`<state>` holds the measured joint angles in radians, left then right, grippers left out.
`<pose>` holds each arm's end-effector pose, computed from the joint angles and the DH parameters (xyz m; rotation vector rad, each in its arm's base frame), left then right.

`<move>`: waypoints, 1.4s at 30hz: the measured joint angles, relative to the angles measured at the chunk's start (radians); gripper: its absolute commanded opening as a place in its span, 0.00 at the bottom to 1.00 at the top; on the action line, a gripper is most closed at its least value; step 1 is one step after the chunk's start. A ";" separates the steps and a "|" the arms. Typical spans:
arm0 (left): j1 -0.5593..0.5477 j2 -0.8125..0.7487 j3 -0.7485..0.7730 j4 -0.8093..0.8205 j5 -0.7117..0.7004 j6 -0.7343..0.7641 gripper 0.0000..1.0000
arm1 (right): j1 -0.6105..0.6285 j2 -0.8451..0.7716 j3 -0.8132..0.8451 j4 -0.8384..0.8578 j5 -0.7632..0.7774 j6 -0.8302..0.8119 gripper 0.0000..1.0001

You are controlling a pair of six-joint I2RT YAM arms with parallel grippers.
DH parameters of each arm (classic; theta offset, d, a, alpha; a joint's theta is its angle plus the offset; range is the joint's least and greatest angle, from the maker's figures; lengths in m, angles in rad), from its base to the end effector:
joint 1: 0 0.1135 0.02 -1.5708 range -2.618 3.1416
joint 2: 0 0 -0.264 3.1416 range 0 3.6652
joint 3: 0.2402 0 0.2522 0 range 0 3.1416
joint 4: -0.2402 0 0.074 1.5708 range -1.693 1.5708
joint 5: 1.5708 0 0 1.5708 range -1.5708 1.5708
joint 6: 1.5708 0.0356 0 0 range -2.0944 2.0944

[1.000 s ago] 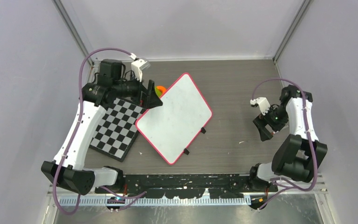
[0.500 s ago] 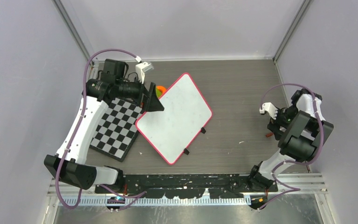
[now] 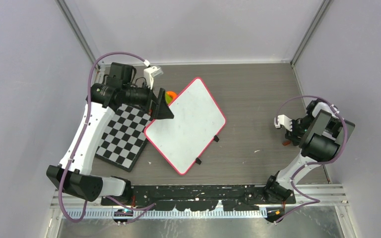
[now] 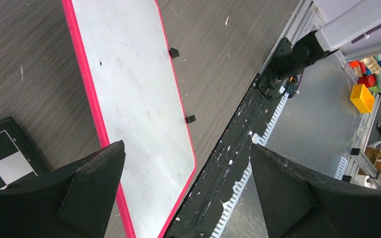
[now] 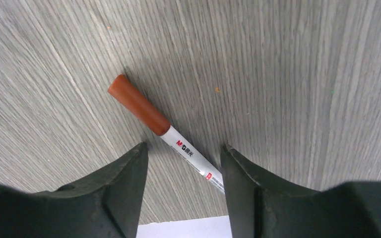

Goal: Write a sentence on the whiteboard
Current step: Open the whiteboard marker at the center of the board.

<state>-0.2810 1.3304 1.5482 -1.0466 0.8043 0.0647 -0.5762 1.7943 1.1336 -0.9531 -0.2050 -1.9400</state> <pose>0.2331 -0.0940 0.4087 0.7655 2.1862 -1.0623 0.2589 -0.1596 0.1592 -1.8579 2.2990 0.1540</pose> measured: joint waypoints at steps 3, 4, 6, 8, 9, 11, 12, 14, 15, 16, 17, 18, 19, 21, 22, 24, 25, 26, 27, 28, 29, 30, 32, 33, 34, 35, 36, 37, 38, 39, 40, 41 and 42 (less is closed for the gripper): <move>0.000 0.000 0.000 -0.003 -0.003 0.000 1.00 | 0.002 0.000 -0.001 -0.007 0.000 -0.011 0.38; 0.000 0.000 0.001 -0.004 -0.004 0.000 1.00 | 0.004 0.000 -0.002 -0.010 0.000 -0.015 0.35; 0.000 0.000 0.002 -0.006 -0.008 0.000 1.00 | 0.008 0.000 -0.005 -0.014 0.002 -0.017 0.28; 0.000 0.000 0.005 -0.006 -0.012 0.000 1.00 | 0.017 -0.002 -0.008 -0.016 0.006 -0.013 0.20; 0.000 0.000 0.007 -0.006 -0.014 0.000 1.00 | 0.024 -0.004 -0.010 -0.016 0.008 -0.008 0.17; 0.000 0.001 0.010 -0.008 -0.019 0.001 1.00 | 0.041 -0.010 -0.018 -0.016 0.011 0.010 0.13; 0.000 0.001 0.011 -0.010 -0.020 0.002 1.00 | 0.052 -0.014 -0.021 -0.015 0.010 0.026 0.12; 0.000 0.001 0.016 -0.014 -0.025 0.005 1.00 | 0.079 -0.022 -0.032 -0.014 0.005 0.058 0.06; 0.000 0.001 0.020 -0.017 -0.027 0.008 1.00 | 0.091 -0.030 -0.041 -0.014 -0.001 0.071 0.02; 0.000 0.001 0.025 -0.021 -0.030 0.014 1.00 | 0.100 -0.037 -0.048 -0.014 -0.008 0.084 0.01; 0.000 0.001 0.029 -0.024 -0.035 0.020 1.00 | 0.111 -0.043 -0.056 -0.018 -0.023 0.104 0.00; 0.000 0.001 0.037 -0.028 -0.040 0.024 1.00 | 0.119 -0.049 -0.060 -0.026 -0.041 0.126 0.00; 0.000 0.001 0.043 -0.030 -0.047 0.028 1.00 | 0.124 -0.051 -0.061 -0.041 -0.060 0.148 0.01; 0.000 0.001 0.067 -0.040 -0.063 0.044 1.00 | 0.133 -0.057 -0.052 -0.082 -0.106 0.200 0.00; 0.000 0.001 0.082 -0.048 -0.072 0.051 1.00 | 0.137 -0.062 -0.035 -0.120 -0.135 0.233 0.00; 0.000 0.001 0.116 -0.061 -0.085 0.069 1.00 | 0.145 -0.085 0.031 -0.207 -0.201 0.305 0.00; 0.000 0.002 0.136 -0.070 -0.089 0.078 1.00 | 0.153 -0.102 0.066 -0.240 -0.229 0.334 0.00; 0.000 0.003 0.154 -0.078 -0.090 0.086 1.00 | 0.163 -0.124 0.113 -0.282 -0.261 0.372 0.00; 0.000 0.006 0.177 -0.088 -0.091 0.100 1.00 | 0.178 -0.151 0.158 -0.317 -0.294 0.412 0.00; -0.002 0.012 0.206 -0.103 -0.093 0.111 1.00 | 0.201 -0.182 0.201 -0.349 -0.328 0.458 0.00; -0.006 0.021 0.238 -0.118 -0.093 0.125 1.00 | 0.236 -0.217 0.241 -0.376 -0.363 0.513 0.00; -0.008 0.031 0.269 -0.130 -0.092 0.132 1.00 | 0.277 -0.251 0.275 -0.397 -0.397 0.570 0.00; -0.017 0.051 0.327 -0.145 -0.082 0.137 0.99 | 0.362 -0.312 0.329 -0.426 -0.463 0.687 0.00; -0.022 0.060 0.351 -0.150 -0.075 0.134 0.98 | 0.409 -0.341 0.351 -0.431 -0.494 0.754 0.00; -0.030 0.069 0.369 -0.152 -0.064 0.128 0.97 | 0.457 -0.369 0.368 -0.430 -0.523 0.827 0.00; -0.041 0.076 0.383 -0.152 -0.051 0.120 0.96 | 0.503 -0.393 0.381 -0.428 -0.548 0.897 0.00; -0.055 0.082 0.388 -0.149 -0.038 0.106 0.96 | 0.548 -0.414 0.391 -0.420 -0.570 0.966 0.00; -0.073 0.086 0.388 -0.147 -0.025 0.090 0.96 | 0.593 -0.430 0.401 -0.411 -0.586 1.033 0.00; -0.095 0.091 0.385 -0.140 -0.011 0.069 0.96 | 0.628 -0.441 0.409 -0.400 -0.597 1.087 0.00; -0.116 0.095 0.378 -0.129 0.003 0.045 0.95 | 0.684 -0.449 0.421 -0.382 -0.608 1.164 0.00; -0.131 0.097 0.368 -0.114 0.014 0.028 0.94 | 0.717 -0.453 0.429 -0.369 -0.612 1.210 0.00; -0.150 0.097 0.352 -0.094 0.027 0.003 0.91 | 0.765 -0.454 0.437 -0.350 -0.613 1.265 0.00; -0.168 0.097 0.331 -0.075 0.042 -0.027 0.90 | 0.805 -0.454 0.442 -0.330 -0.610 1.312 0.00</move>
<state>-0.4488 1.4277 1.8793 -1.1213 0.8459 0.0376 0.2287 1.3403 1.5757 -1.2835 -0.8154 -0.6277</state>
